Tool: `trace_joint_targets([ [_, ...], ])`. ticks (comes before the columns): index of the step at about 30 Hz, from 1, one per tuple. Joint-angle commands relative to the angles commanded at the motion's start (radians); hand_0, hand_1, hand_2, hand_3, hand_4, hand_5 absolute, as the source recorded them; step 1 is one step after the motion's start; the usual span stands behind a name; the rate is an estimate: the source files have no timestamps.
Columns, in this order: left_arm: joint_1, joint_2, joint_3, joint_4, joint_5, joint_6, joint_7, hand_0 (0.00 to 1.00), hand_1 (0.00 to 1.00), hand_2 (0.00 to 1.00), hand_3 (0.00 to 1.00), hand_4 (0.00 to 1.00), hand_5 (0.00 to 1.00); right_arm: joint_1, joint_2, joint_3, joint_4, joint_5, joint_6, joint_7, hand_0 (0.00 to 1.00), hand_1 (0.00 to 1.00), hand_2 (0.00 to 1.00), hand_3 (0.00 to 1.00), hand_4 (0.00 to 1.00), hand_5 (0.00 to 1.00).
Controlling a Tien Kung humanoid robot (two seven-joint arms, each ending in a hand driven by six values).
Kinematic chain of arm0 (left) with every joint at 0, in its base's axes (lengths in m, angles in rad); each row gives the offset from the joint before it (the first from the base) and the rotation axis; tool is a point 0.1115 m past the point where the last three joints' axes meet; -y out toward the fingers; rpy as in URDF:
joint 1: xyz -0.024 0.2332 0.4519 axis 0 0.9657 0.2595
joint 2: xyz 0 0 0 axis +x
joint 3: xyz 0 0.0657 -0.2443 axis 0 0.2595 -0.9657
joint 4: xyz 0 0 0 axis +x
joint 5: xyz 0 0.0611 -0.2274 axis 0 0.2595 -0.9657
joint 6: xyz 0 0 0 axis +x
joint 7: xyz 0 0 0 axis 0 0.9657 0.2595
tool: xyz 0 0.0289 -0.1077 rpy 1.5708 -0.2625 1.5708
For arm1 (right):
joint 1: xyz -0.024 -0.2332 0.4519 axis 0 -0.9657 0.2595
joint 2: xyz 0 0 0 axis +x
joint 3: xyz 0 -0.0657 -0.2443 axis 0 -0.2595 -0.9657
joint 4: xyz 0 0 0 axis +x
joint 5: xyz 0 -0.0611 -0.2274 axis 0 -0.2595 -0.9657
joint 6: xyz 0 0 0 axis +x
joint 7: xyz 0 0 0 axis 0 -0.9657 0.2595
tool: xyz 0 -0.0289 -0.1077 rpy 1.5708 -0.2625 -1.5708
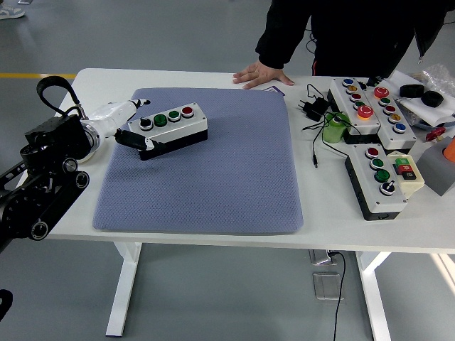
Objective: Pick up the button,place it on the desk,press the button,press the button
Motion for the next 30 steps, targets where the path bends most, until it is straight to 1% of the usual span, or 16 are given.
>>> trace_joint_targets([
  [3,-0.008,-0.006,0.015,0.012,-0.002,0.015,0.005,0.998,0.998,0.998,0.998,0.998,0.593,-0.001,0.000,-0.003,0.000,0.002,0.000,-0.001,0.642,0.507,0.547,0.591,0.251,0.357],
  [4,-0.015,-0.013,0.027,0.024,-0.005,0.027,0.008,0.998,0.998,0.998,0.998,0.998,0.593,-0.002,0.000,-0.004,0.000,0.000,0.000,-0.002,0.642,0.507,0.547,0.591,0.251,0.357],
  [8,-0.036,-0.027,0.064,0.048,-0.023,0.048,0.020,0.998,0.998,0.998,0.998,0.998,0.588,-0.006,0.000,-0.005,0.000,-0.003,-0.001,-0.006,0.643,0.508,0.547,0.591,0.250,0.357],
  [12,-0.058,-0.044,0.099,0.089,-0.034,0.094,0.035,0.998,0.998,0.998,0.998,0.998,0.587,-0.009,-0.002,-0.016,0.000,0.003,-0.001,-0.007,0.644,0.508,0.548,0.592,0.250,0.359],
  [14,-0.070,-0.055,0.113,0.123,-0.045,0.121,0.037,0.998,0.998,0.998,0.998,0.998,0.587,-0.010,-0.003,-0.021,0.000,0.005,-0.001,-0.008,0.644,0.508,0.548,0.592,0.250,0.359],
  [15,-0.074,-0.059,0.117,0.134,-0.049,0.127,0.038,0.998,0.998,0.998,0.998,0.998,0.587,-0.010,-0.003,-0.022,0.000,0.005,-0.001,-0.009,0.644,0.508,0.548,0.592,0.250,0.359],
  [23,-0.099,-0.087,0.154,0.207,-0.082,0.148,0.034,0.998,0.998,0.998,0.998,0.998,0.585,-0.012,-0.008,-0.029,0.000,0.004,-0.002,-0.010,0.644,0.508,0.548,0.592,0.250,0.359],
  [27,-0.110,-0.102,0.173,0.238,-0.089,0.167,0.035,0.998,0.998,0.998,0.998,0.998,0.587,-0.009,-0.011,-0.031,0.000,-0.002,-0.001,-0.012,0.641,0.508,0.548,0.591,0.250,0.357],
  [30,-0.125,-0.119,0.184,0.280,-0.098,0.197,0.041,0.998,0.989,0.998,0.998,0.998,0.577,-0.005,-0.013,-0.034,0.000,-0.007,0.000,-0.012,0.642,0.508,0.549,0.591,0.250,0.357],
])
